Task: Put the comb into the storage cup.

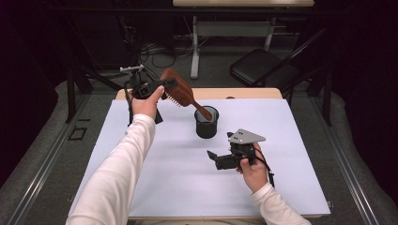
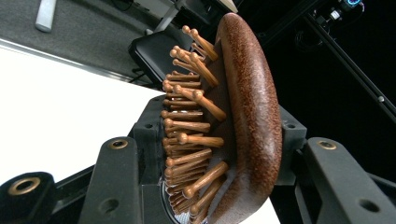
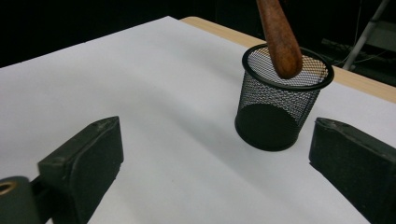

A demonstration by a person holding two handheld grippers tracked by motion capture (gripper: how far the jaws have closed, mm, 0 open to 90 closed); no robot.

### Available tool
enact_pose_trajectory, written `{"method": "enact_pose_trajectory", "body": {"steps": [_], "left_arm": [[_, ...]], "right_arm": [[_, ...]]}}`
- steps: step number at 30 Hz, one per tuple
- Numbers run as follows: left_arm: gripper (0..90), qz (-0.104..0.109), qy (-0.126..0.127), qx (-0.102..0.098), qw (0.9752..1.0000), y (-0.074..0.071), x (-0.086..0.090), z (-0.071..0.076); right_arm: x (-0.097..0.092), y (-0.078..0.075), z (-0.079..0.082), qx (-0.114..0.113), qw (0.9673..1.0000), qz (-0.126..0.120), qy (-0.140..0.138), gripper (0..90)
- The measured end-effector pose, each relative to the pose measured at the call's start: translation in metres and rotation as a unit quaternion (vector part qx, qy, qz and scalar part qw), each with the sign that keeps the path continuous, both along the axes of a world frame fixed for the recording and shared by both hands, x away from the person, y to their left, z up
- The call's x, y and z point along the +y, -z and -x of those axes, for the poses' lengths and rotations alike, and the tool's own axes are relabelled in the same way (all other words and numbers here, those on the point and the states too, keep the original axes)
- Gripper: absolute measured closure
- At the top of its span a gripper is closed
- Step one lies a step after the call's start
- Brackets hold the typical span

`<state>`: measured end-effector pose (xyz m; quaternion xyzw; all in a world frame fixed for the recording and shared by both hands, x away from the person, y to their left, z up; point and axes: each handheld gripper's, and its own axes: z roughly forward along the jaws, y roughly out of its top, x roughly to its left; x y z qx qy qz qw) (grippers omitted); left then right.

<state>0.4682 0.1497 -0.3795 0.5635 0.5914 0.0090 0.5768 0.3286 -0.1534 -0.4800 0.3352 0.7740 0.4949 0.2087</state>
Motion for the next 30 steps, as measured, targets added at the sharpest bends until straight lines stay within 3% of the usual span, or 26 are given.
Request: {"method": "enact_pose_trajectory", "body": {"steps": [30], "left_arm": [[50.3, -0.022, -0.017, -0.004, 0.9996, 0.015, -0.018, -0.008]], "right_arm": [[0.002, 0.002, -0.003, 0.004, 0.9998, 0.019, 0.008, 0.0]]}}
